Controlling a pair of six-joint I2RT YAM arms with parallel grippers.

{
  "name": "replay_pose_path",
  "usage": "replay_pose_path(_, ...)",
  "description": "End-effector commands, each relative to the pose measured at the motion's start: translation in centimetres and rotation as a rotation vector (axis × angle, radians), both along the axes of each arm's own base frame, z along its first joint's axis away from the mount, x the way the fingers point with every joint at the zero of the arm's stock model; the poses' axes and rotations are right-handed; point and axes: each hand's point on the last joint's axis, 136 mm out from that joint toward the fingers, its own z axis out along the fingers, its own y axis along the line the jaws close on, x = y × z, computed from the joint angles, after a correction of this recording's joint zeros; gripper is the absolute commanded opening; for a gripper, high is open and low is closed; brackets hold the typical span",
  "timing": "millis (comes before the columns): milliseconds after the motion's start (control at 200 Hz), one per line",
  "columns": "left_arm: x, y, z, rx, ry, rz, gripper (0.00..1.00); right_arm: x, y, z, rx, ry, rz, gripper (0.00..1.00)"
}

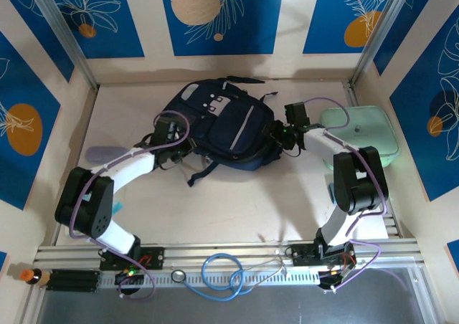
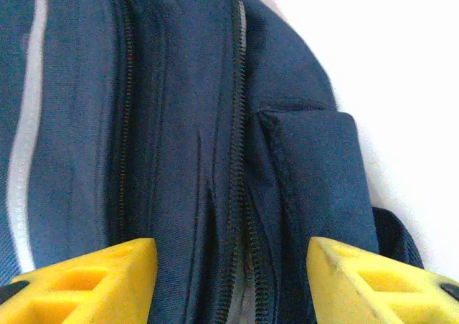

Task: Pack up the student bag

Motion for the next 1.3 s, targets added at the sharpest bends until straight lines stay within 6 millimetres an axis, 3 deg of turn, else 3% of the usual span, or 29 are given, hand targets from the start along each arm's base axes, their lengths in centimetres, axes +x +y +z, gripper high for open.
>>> replay_pose_path(0,1.2,-3.1,2.5,-0.085,-0.106,-0.013,0.0,-0.6,-2.0,0.7,-0.094,-0.01,0.023,0.59)
replay_pose_path(180,1.6,-5.8,3.7,-0.085,-0.176,-0.021,0.0,-3.8,-6.0,4.8,-0.309,-0.024,-0.062,0.67)
replay_pose_path(270,1.7,-6.5,3.9,-0.094,-0.196,-0.017,0.0,-6.0,-6.1,6.3,-0.368,-0.016,-0.061,0.67)
replay_pose_path(350,1.8,-6.8,4.1,-0.097,-0.206,-0.018,0.0,-8.1,-3.9,6.6,-0.373,-0.017,-0.004,0.67)
replay_pose_path(480,1.7,-7.4,4.6,-0.102,-0.225,-0.036,0.0,-11.3,2.0,5.8,-0.344,-0.012,0.117,0.63)
replay_pose_path(585,1.6,-7.8,5.0,-0.11,-0.231,-0.052,0.0,-12.8,6.9,5.1,-0.289,-0.028,0.2,0.56)
replay_pose_path(715,1.5,-8.0,5.2,-0.123,-0.232,-0.063,0.0,-13.4,13.4,4.3,-0.226,-0.068,0.343,0.43)
replay_pose_path(845,1.3,-8.2,5.5,-0.146,-0.242,-0.069,0.0,-13.0,16.2,3.0,-0.244,-0.069,0.376,0.32)
replay_pose_path(1030,1.2,-8.4,6.1,-0.168,-0.253,-0.075,0.0,-11.0,17.8,2.5,-0.24,-0.133,0.394,0.29)
replay_pose_path(1295,1.0,-8.4,6.2,-0.173,-0.249,-0.079,0.0,-7.7,16.2,1.4,-0.253,-0.096,0.283,0.32)
